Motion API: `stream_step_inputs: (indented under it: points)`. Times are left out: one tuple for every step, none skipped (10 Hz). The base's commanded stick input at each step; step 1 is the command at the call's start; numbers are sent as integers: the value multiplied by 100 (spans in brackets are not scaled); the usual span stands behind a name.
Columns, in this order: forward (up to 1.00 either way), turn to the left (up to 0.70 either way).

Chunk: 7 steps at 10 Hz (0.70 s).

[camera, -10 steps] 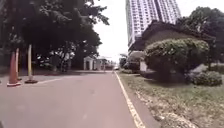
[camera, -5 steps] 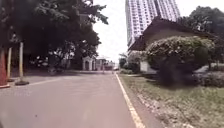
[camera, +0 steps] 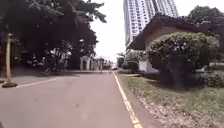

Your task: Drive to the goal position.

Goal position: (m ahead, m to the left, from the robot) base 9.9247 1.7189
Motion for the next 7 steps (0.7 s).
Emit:
stream_step_inputs:
  points:
    - [70,0]
    - [70,0]
    - [70,0]
    - [70,0]
    - [70,0]
    - [70,0]
    - [70,0]
